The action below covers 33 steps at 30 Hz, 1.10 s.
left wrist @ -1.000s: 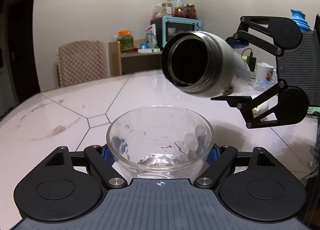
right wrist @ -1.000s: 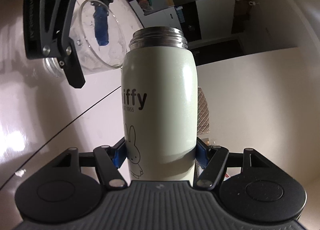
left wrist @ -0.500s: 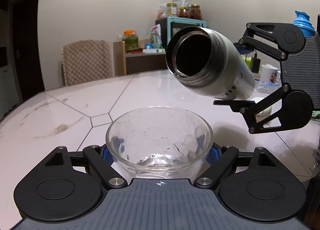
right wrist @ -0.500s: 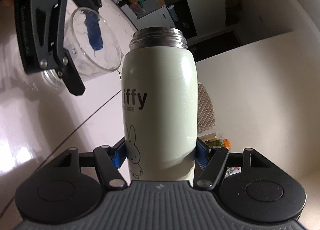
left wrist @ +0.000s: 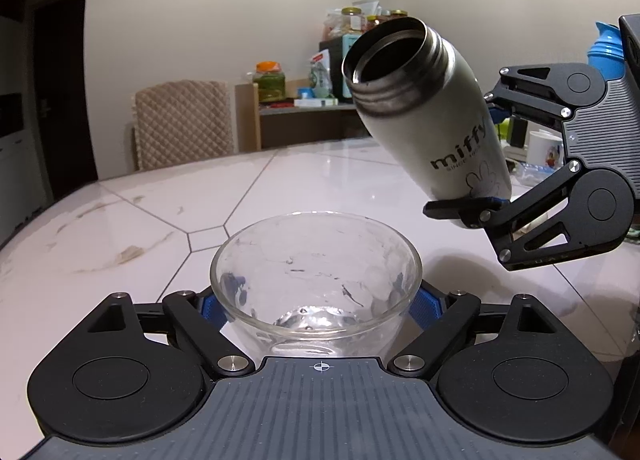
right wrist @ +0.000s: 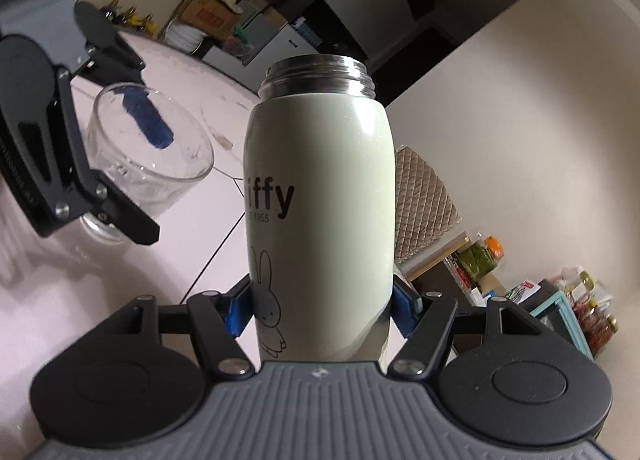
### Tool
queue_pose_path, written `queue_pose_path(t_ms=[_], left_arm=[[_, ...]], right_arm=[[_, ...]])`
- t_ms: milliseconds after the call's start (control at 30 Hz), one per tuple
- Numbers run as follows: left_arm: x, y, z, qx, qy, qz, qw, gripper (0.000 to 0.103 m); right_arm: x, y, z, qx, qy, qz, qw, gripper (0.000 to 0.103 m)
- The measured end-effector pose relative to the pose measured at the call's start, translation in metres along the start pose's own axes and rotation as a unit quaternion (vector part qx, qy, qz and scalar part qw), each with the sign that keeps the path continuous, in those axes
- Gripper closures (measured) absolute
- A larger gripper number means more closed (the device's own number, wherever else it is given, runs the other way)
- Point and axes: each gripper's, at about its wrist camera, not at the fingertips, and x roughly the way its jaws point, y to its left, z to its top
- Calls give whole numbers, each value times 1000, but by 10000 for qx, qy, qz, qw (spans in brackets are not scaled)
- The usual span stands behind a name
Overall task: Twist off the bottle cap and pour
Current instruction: 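Turn the Miffy bottle upright with the right gripper beside the tumbler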
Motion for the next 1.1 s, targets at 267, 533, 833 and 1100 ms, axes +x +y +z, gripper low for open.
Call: queue_pose_path(t_ms=[267, 533, 833, 1100], left_arm=[[-3, -6, -1, -4, -1, 22, 10000, 12], [-5, -8, 0, -7, -5, 35, 10000, 11], [-4, -8, 0, -17, -3, 49, 10000, 11], [-8, -10, 1, -23, 0, 63, 10000, 11]], right_arm=[[2, -21, -4, 641, -79, 197, 9977, 33], [17, -30, -3, 1095, -134, 327, 9934, 33], [28, -47, -11, 1786, -217, 468, 9826, 33], [40, -64, -20, 2504, -239, 651, 9656, 33]])
